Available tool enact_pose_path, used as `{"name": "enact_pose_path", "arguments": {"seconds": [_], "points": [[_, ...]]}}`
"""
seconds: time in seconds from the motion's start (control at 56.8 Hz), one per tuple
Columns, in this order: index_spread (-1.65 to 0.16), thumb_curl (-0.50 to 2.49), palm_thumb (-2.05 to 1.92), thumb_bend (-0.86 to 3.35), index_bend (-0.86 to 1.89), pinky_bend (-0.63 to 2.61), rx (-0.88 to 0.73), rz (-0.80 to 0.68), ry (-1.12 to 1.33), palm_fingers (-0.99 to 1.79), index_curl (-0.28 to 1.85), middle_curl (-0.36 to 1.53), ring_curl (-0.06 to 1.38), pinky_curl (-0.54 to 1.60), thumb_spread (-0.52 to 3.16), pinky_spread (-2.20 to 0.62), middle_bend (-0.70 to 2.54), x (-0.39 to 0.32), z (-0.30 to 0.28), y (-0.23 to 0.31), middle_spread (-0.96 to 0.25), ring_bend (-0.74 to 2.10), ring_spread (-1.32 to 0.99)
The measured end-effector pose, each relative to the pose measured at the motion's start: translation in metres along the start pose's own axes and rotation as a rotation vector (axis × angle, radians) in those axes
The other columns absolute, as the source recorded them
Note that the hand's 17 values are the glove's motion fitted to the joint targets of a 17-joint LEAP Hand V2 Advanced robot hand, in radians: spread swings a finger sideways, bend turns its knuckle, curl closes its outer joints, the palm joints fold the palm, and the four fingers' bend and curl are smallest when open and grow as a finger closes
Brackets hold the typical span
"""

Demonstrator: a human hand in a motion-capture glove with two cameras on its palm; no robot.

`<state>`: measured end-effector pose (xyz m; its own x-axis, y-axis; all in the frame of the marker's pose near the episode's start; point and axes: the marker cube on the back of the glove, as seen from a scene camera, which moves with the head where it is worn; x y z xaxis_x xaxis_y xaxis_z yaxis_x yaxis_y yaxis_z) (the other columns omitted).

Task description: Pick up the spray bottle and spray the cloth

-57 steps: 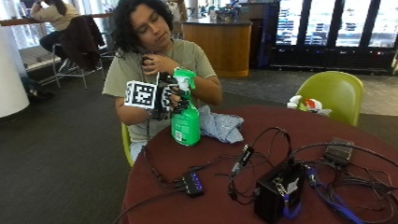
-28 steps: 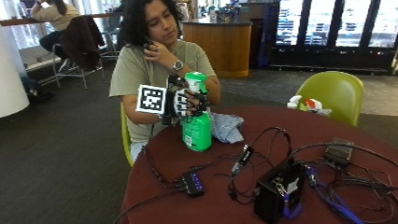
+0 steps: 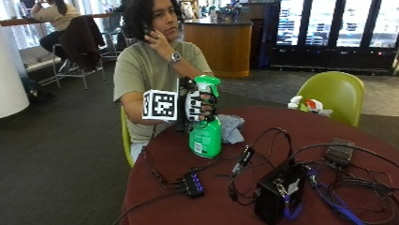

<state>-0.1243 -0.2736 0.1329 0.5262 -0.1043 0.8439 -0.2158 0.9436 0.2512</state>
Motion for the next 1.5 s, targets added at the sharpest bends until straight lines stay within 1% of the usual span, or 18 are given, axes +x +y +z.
{"name": "enact_pose_path", "arguments": {"seconds": [0.176, 0.352, 0.44, 0.546, 0.669, 0.722, 0.793, 0.898, 0.969, 1.057, 1.198, 1.286, 1.497], "points": [[-0.22, 0.63, 1.0, -0.03, 0.21, 0.39, -0.13, -0.023, -0.003, 1.29, 0.43, 0.5, 0.43, 0.38, 0.57, -0.18, 0.48, -0.032, -0.027, 0.009, -0.14, 0.52, -0.14], [-0.21, 0.65, 0.99, -0.03, 0.2, 0.39, -0.547, 0.039, 0.102, 1.28, 0.47, 0.51, 0.44, 0.38, 0.57, -0.17, 0.49, -0.098, -0.056, 0.037, -0.14, 0.52, -0.13], [-0.21, 0.66, 0.99, -0.03, 0.2, 0.39, -0.712, 0.121, 0.166, 1.28, 0.48, 0.51, 0.44, 0.39, 0.57, -0.16, 0.49, -0.121, -0.061, 0.05, -0.14, 0.52, -0.13], [-0.2, 0.67, 0.99, -0.03, 0.19, 0.39, -0.877, 0.212, 0.295, 1.27, 0.5, 0.51, 0.45, 0.39, 0.57, -0.15, 0.49, -0.128, -0.062, 0.055, -0.13, 0.52, -0.13], [-0.2, 0.68, 0.99, -0.03, 0.19, 0.38, -1.126, 0.376, 0.491, 1.25, 0.51, 0.52, 0.45, 0.39, 0.58, -0.13, 0.49, -0.126, -0.048, 0.076, -0.13, 0.52, -0.13], [-0.19, 0.68, 0.99, -0.03, 0.19, 0.37, -1.189, 0.454, 0.553, 1.25, 0.51, 0.52, 0.45, 0.39, 0.58, -0.13, 0.49, -0.122, -0.038, 0.078, -0.13, 0.52, -0.13], [-0.18, 0.68, 0.99, -0.03, 0.18, 0.37, -1.238, 0.535, 0.662, 1.24, 0.51, 0.52, 0.45, 0.38, 0.59, -0.12, 0.49, -0.113, -0.022, 0.082, -0.12, 0.52, -0.12], [-0.17, 0.68, 1.0, -0.03, 0.18, 0.35, -1.298, 0.6, 0.861, 1.23, 0.52, 0.52, 0.45, 0.39, 0.6, -0.1, 0.49, -0.094, 0.004, 0.098, -0.12, 0.52, -0.11], [-0.17, 0.68, 1.0, -0.03, 0.18, 0.34, -1.334, 0.658, 0.95, 1.23, 0.52, 0.52, 0.45, 0.39, 0.61, -0.1, 0.49, -0.079, 0.016, 0.104, -0.11, 0.52, -0.11], [-0.17, 0.69, 1.0, -0.03, 0.18, 0.34, -1.386, 0.726, 1.015, 1.23, 0.52, 0.52, 0.45, 0.39, 0.61, -0.1, 0.49, -0.062, 0.024, 0.107, -0.11, 0.52, -0.11], [-0.16, 0.68, 1.0, -0.03, 0.18, 0.32, -1.401, 0.797, 1.026, 1.23, 0.52, 0.52, 0.45, 0.39, 0.62, -0.09, 0.49, -0.044, 0.031, 0.112, -0.11, 0.52, -0.11], [-0.16, 0.68, 1.0, -0.03, 0.17, 0.31, -1.367, 0.753, 1.004, 1.22, 0.52, 0.52, 0.45, 0.39, 0.63, -0.08, 0.49, -0.057, 0.035, 0.104, -0.1, 0.52, -0.11], [-0.17, 0.68, 1.0, -0.03, 0.17, 0.3, -1.214, 0.534, 0.78, 1.22, 0.52, 0.52, 0.45, 0.39, 0.65, -0.07, 0.49, -0.115, 0.053, 0.069, -0.1, 0.52, -0.1]]}}
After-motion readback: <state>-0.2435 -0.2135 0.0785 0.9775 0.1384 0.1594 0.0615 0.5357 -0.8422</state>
